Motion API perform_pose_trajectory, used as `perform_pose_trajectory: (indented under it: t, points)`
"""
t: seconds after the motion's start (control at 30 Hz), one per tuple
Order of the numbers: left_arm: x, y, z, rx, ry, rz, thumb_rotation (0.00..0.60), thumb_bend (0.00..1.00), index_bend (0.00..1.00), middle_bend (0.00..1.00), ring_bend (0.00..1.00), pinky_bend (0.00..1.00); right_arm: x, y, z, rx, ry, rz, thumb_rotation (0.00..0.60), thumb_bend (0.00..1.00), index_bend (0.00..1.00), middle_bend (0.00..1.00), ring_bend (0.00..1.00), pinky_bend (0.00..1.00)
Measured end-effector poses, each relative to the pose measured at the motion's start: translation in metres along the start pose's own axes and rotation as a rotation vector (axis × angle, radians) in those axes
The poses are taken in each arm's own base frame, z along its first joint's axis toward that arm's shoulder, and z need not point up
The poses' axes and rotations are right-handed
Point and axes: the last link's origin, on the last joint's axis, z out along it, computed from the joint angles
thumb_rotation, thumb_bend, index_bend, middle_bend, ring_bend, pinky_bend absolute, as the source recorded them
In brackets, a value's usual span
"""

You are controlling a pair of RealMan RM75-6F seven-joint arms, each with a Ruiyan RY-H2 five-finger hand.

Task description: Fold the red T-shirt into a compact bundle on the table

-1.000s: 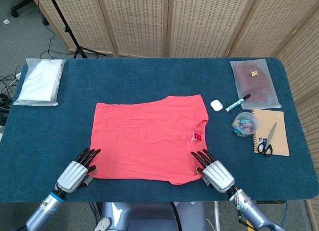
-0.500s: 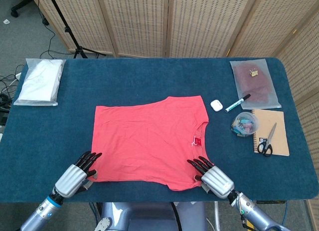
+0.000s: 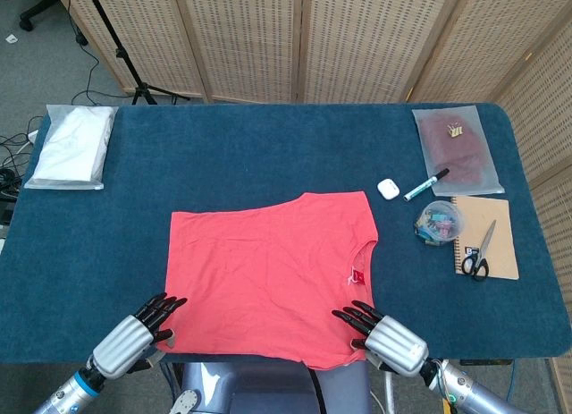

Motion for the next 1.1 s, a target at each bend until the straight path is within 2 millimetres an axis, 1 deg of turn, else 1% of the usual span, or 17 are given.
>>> perform_pose_trajectory:
  t: [0.17, 0.37, 0.53, 0.73, 0.9, 1.0, 1.1]
  points:
    - [0.0, 0.005, -0.012, -0.017, -0.025, -0.013, 0.6, 0.54, 0.74, 0.0, 0.0, 0.0, 0.0, -0.007, -0.015, 0.015, -0.002, 0.015, 0.6, 0.69, 0.63, 0.0, 0.0, 0.0]
    - [-0.005, 0.012, -0.032, -0.019, -0.037, -0.039, 0.6, 0.54, 0.74, 0.0, 0.0, 0.0, -0.003, -0.019, -0.035, 0.007, 0.008, 0.015, 0.6, 0.69, 0.64, 0.0, 0.0, 0.0]
    - [-0.007, 0.014, -0.04, -0.028, -0.042, -0.042, 0.6, 0.54, 0.74, 0.0, 0.0, 0.0, -0.003, -0.025, -0.044, 0.003, 0.015, 0.016, 0.6, 0.7, 0.64, 0.0, 0.0, 0.0]
    - [-0.008, 0.016, -0.044, -0.032, -0.041, -0.049, 0.6, 0.54, 0.74, 0.0, 0.0, 0.0, -0.006, -0.029, -0.05, -0.014, 0.027, 0.03, 0.6, 0.69, 0.65, 0.0, 0.0, 0.0]
    - [-0.007, 0.018, -0.045, -0.037, -0.034, -0.056, 0.6, 0.54, 0.75, 0.0, 0.0, 0.0, -0.006, -0.033, -0.053, -0.034, 0.045, 0.049, 0.6, 0.7, 0.65, 0.01, 0.0, 0.0]
    - [-0.008, 0.016, -0.044, -0.032, -0.035, -0.056, 0.6, 0.54, 0.75, 0.0, 0.0, 0.0, -0.006, -0.031, -0.052, -0.043, 0.044, 0.049, 0.6, 0.7, 0.65, 0.01, 0.0, 0.0]
    - [-0.006, 0.013, -0.037, -0.026, -0.026, -0.052, 0.6, 0.54, 0.75, 0.0, 0.0, 0.0, -0.006, -0.026, -0.048, -0.062, 0.046, 0.049, 0.6, 0.7, 0.65, 0.01, 0.0, 0.0]
